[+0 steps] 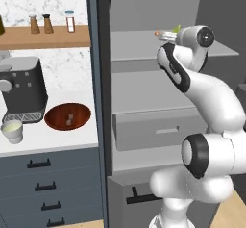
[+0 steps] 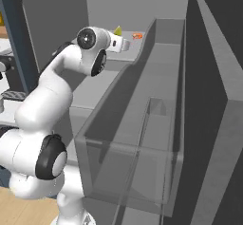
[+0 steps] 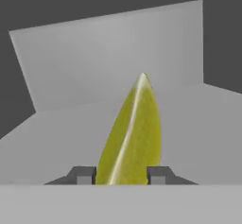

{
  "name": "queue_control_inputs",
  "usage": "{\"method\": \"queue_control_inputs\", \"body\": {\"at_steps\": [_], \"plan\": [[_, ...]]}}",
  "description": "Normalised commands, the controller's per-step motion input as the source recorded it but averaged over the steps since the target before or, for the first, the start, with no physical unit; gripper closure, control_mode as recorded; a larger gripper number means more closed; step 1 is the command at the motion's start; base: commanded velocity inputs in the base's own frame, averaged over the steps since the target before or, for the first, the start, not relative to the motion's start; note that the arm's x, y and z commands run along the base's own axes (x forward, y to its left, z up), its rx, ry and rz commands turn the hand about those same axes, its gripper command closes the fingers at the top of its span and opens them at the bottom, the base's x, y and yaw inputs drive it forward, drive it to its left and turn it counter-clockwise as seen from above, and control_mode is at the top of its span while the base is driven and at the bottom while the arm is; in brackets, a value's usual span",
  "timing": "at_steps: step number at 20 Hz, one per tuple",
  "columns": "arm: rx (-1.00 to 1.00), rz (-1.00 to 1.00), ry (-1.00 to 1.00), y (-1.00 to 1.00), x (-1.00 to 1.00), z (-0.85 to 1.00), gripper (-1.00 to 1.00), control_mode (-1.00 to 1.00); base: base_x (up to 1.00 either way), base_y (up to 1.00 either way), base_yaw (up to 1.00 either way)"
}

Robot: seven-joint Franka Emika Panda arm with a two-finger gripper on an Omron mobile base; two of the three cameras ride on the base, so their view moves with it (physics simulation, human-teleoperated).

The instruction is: Grab a lemon wedge from the fridge and one ice cube from the ice bowl, and put them in the glass of lemonade.

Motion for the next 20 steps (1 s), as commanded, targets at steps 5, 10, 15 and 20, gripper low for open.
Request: {"method": "queue_control_inputs", "body": {"at_steps": [5,10,15,20], "plan": [[0.0,0.07,0.32,0.17,-1.0,0.52,1.0,-1.0,0.0,0.0,0.0],[-0.07,0.05,0.55,0.25,-1.0,0.12,1.0,-1.0,0.0,0.0,0.0],[-0.13,0.1,0.44,0.0,-1.0,-0.96,1.0,-1.0,0.0,0.0,0.0],[-0.05,0.07,0.4,-0.01,-1.0,-1.0,1.0,-1.0,0.0,0.0,0.0]]}}
